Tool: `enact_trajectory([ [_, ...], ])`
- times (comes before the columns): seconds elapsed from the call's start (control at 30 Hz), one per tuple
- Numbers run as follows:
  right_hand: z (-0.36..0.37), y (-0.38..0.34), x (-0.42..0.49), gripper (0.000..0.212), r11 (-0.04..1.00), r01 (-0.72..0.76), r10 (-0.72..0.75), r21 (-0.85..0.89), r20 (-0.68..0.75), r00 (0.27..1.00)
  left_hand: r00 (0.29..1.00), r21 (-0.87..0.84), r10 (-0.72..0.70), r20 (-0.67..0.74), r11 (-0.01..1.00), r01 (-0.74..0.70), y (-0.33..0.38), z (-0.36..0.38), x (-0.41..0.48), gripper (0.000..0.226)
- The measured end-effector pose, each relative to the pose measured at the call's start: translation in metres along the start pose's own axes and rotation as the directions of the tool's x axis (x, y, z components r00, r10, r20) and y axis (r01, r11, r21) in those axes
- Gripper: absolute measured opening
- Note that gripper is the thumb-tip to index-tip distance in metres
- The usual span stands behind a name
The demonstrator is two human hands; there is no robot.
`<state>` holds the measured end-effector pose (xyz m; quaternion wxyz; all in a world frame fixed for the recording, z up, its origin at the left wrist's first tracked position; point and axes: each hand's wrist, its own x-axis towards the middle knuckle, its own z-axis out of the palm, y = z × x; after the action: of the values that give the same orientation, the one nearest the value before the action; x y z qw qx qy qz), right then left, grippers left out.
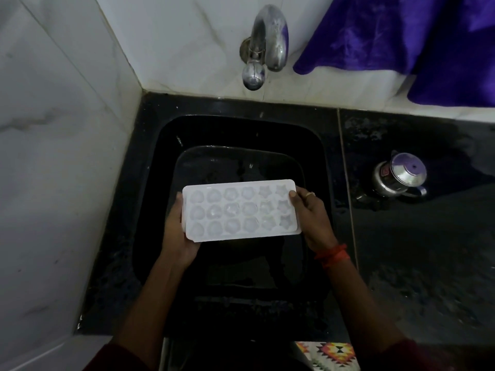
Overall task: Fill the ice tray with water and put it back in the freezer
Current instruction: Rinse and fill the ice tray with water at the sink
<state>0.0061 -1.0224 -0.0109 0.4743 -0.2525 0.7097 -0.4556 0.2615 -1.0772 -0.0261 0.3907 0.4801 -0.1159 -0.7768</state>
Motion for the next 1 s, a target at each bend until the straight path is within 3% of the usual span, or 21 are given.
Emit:
enact_trajectory([
  [0.1, 0.0, 0.007, -0.008, 0.033, 1.0, 0.014, -0.014, -0.007, -0.045, 0.999, 0.999, -0.241, -0.029, 0.03, 0.97, 0.035, -0.014, -0.005, -0.011, 0.061],
  [0.2, 0.0, 0.013, -0.013, 0.033, 0.999, 0.035, -0.038, -0.041, -0.081, 0.996, 1.0, -0.356, -0.01, 0.022, 0.934, 0.017, -0.037, 0.0, -0.02, 0.055],
  [0.4, -0.007, 0.022, -0.017, 0.028, 1.0, 0.011, -0.012, -0.008, -0.086, 0.996, 1.0, -0.334, -0.022, 0.013, 0.942, 0.025, -0.05, 0.005, -0.022, 0.072],
  [0.57, -0.007, 0.026, -0.022, 0.025, 1.0, 0.008, -0.008, 0.004, -0.059, 0.998, 0.993, -0.255, -0.052, -0.108, 0.967, 0.023, -0.047, 0.009, -0.016, 0.065],
  [0.67, -0.008, 0.029, -0.025, 0.032, 0.992, 0.051, -0.062, -0.119, -0.092, 0.994, 0.986, -0.232, -0.039, -0.164, 0.973, 0.0, -0.048, 0.01, -0.016, 0.063],
  [0.77, -0.012, 0.028, -0.031, 0.041, 0.922, 0.221, -0.27, -0.319, -0.118, 0.956, 0.971, -0.243, -0.028, -0.237, 0.97, -0.031, -0.05, 0.01, -0.019, 0.055],
  [0.87, -0.016, 0.028, -0.033, 0.03, 0.786, 0.402, -0.481, -0.47, -0.057, 0.875, 0.963, -0.229, -0.007, -0.268, 0.972, -0.056, -0.052, 0.009, -0.022, 0.051],
  [1.0, -0.02, 0.027, -0.034, 0.028, 0.646, 0.417, -0.475, -0.64, 0.091, 0.875, 0.955, -0.208, 0.015, -0.296, 0.975, -0.08, -0.051, 0.008, -0.023, 0.049],
])
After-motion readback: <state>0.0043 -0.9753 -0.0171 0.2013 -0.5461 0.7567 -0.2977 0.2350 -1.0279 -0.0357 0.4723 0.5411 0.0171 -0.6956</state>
